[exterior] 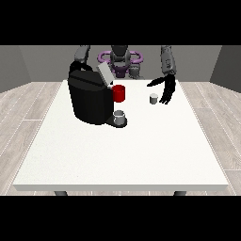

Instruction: Insert the coffee pod into the coffee machine and close the lid

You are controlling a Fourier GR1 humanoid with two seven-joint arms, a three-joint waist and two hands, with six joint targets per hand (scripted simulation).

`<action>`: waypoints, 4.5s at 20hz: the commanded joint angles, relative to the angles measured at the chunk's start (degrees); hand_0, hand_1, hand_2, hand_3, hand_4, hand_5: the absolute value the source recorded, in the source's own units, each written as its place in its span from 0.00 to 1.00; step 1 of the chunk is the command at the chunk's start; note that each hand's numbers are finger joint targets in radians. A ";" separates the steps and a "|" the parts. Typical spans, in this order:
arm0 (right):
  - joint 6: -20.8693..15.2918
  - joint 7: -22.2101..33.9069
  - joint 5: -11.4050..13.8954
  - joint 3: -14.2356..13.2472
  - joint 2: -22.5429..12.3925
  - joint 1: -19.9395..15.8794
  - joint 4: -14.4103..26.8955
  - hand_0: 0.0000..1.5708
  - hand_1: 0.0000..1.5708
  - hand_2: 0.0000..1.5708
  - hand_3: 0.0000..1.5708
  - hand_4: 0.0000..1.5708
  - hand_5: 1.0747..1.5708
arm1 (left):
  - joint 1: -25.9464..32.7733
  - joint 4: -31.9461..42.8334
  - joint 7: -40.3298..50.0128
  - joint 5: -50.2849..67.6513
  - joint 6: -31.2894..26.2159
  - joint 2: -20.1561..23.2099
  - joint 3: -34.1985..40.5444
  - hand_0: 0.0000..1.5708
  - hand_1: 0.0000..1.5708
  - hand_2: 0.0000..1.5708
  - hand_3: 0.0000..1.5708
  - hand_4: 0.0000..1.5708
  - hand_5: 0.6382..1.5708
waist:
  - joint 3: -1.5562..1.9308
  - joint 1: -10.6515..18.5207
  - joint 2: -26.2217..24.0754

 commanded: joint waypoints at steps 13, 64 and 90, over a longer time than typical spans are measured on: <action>0.17 0.17 -0.52 1.09 0.12 0.25 1.62 0.00 0.00 0.00 0.00 0.33 1.00 | -3.68 10.71 -3.89 -13.48 7.30 0.46 -4.18 0.43 0.43 0.52 0.35 0.00 1.00 | 0.01 -1.46 -0.46; 2.47 -1.84 -3.59 -0.34 -1.67 -8.61 5.55 0.00 0.00 0.00 0.00 0.31 1.00 | -38.09 11.52 -3.06 -16.27 -5.54 11.47 5.19 0.77 0.77 0.79 0.76 0.31 1.00 | 0.02 -9.04 4.85; 0.28 -2.48 -2.11 1.38 0.05 -7.06 0.37 0.00 0.00 0.00 0.00 0.33 1.00 | -42.06 14.75 -2.78 -19.80 -2.47 8.36 3.89 0.77 0.77 0.80 0.76 0.32 1.00 | 0.02 -12.11 8.39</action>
